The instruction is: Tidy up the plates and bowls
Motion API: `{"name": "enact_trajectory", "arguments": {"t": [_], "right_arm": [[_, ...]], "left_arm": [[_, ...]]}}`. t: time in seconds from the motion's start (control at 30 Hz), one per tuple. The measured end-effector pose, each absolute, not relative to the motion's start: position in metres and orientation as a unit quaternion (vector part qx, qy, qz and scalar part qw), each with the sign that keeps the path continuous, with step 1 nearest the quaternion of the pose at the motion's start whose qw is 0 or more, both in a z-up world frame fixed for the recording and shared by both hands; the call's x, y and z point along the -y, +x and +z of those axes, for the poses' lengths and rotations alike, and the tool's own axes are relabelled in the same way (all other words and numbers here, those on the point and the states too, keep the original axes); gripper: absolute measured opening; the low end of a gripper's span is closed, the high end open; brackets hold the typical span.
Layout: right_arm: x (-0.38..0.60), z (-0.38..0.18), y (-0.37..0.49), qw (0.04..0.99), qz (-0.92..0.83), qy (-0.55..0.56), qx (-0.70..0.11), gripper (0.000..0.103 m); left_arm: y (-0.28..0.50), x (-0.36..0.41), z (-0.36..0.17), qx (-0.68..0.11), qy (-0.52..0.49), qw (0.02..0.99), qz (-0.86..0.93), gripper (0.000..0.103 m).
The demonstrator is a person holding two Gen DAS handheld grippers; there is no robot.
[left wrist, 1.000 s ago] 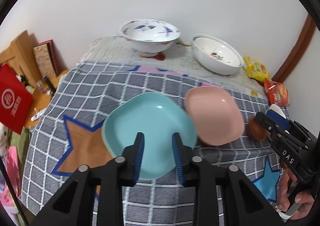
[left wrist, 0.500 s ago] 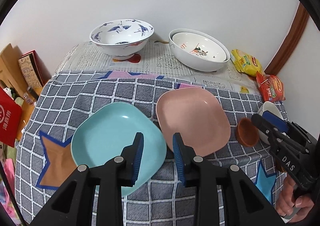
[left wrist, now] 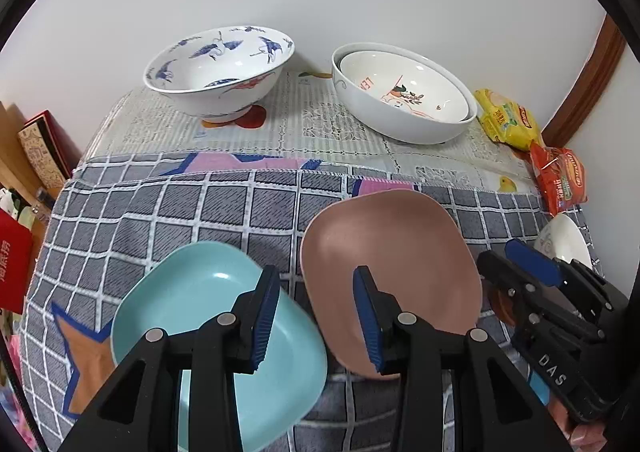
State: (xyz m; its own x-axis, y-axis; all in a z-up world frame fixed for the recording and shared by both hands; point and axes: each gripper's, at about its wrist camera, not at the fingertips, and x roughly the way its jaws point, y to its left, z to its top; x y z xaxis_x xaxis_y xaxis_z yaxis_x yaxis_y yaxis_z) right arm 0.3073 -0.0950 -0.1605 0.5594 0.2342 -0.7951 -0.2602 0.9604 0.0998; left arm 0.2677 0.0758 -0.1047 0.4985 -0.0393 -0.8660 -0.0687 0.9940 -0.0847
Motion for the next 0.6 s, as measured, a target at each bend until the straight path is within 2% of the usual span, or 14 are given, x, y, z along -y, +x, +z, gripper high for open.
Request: {"name": "enact_trajectory", "arguments": {"t": [0.37, 0.6], "right_arm": [[0.087, -0.185, 0.332, 0.872, 0.140, -0.018, -0.469, 0.037], [0.082, -0.198, 0.342, 0.863, 0.140, -0.022, -0.485, 0.027]], "left_arm": [[0.296, -0.069, -0.130, -0.516, -0.045, 0.855, -0.005, 0.036], [0.306, -0.067, -0.142, -0.525, -0.039, 0.850, -0.005, 0.036]]}}
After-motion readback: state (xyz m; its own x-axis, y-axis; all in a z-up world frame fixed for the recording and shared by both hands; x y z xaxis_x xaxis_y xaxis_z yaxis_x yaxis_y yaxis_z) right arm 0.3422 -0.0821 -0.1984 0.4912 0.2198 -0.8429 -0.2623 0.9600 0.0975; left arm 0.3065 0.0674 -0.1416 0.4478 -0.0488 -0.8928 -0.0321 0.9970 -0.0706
